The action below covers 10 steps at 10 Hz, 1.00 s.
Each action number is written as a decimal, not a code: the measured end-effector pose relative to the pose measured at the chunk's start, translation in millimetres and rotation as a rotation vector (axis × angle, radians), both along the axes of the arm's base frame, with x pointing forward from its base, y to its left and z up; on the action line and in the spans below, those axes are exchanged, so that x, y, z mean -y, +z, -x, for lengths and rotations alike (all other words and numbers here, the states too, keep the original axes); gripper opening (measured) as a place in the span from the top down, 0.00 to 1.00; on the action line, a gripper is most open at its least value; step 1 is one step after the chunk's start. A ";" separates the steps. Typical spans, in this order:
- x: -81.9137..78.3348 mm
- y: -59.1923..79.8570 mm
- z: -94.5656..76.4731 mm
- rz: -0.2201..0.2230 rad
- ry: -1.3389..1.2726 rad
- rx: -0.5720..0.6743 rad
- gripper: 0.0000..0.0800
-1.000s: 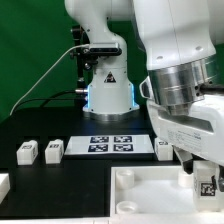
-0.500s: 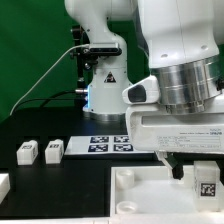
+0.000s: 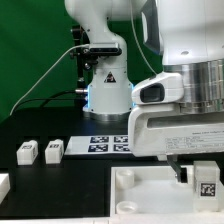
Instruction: Assemble one leg
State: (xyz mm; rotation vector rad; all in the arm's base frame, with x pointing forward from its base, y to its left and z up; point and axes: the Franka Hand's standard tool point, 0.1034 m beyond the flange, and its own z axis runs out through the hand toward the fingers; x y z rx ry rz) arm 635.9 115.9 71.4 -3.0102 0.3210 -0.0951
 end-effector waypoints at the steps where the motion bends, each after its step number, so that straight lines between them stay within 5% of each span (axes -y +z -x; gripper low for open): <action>1: -1.3 0.0 0.3 -0.009 -0.084 -0.009 0.43; 2: 1.4 -0.4 0.3 -0.013 -0.178 -0.019 0.63; 6: 4.4 -0.6 0.1 -0.040 -0.529 -0.057 0.63; 10: 3.9 -1.7 3.5 -0.134 -1.251 -0.177 0.63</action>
Offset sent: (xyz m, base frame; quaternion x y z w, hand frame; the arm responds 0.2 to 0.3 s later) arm 0.0000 0.0000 0.0000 0.0000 0.0000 0.2667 0.9638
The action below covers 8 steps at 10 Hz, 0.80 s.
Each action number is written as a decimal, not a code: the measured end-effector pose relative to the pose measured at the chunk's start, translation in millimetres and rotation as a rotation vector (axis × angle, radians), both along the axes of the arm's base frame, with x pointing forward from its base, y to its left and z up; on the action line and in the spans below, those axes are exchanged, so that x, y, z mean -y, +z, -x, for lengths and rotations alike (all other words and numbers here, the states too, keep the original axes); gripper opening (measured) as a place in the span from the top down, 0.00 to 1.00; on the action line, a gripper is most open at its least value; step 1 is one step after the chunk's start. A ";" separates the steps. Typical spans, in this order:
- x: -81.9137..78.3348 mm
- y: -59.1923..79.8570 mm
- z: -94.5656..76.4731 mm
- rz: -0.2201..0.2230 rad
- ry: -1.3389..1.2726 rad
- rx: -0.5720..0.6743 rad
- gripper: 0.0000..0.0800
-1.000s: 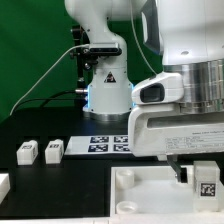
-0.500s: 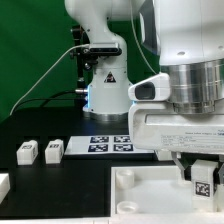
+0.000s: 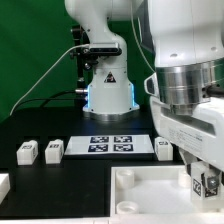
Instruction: Assemble one leg
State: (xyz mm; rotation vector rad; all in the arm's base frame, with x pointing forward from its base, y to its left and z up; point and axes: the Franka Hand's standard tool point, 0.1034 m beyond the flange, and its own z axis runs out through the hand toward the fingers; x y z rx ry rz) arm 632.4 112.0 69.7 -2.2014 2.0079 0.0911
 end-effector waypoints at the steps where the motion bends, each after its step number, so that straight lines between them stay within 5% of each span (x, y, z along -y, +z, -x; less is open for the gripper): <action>1: -1.7 -0.5 0.8 -0.032 -0.167 -0.026 0.63; 7: -2.5 -0.8 2.2 -0.041 -0.370 -0.061 0.62; 8: -2.9 -0.9 2.3 -0.041 -0.369 -0.061 0.37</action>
Offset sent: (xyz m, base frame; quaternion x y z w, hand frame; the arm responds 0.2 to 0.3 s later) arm 0.0036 0.0002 0.0026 -0.0003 0.0131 0.2498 0.9682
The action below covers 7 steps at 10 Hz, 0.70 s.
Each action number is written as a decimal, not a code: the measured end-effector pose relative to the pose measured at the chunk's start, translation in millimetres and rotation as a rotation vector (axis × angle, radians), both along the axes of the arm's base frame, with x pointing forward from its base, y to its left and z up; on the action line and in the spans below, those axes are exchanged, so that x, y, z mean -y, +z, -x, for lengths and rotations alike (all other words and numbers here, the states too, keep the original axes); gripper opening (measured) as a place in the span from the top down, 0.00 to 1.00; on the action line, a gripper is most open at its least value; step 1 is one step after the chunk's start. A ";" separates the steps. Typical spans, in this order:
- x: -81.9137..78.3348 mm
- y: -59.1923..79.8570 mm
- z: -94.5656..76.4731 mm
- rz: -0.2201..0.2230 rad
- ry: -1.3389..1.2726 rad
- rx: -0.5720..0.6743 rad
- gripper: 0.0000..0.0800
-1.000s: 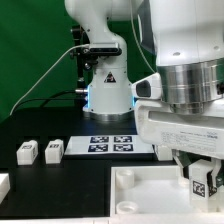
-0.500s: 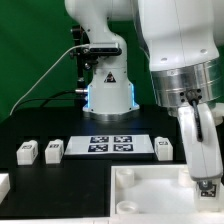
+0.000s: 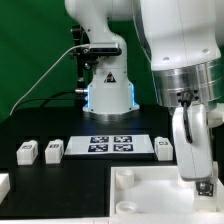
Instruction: Assemble one leg
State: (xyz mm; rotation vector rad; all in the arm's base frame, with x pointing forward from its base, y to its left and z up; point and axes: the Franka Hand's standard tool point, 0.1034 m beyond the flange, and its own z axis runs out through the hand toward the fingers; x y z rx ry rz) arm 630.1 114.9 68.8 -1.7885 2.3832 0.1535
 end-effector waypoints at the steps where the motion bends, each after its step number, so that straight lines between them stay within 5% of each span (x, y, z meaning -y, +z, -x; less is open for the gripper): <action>1: -1.8 0.6 0.8 0.000 0.001 0.006 0.23; 7: -18.6 10.2 18.3 -0.014 0.001 0.032 0.19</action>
Offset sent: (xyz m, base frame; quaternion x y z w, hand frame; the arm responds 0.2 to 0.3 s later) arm -0.0283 0.0213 0.0183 0.0211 -0.0378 0.0323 0.9985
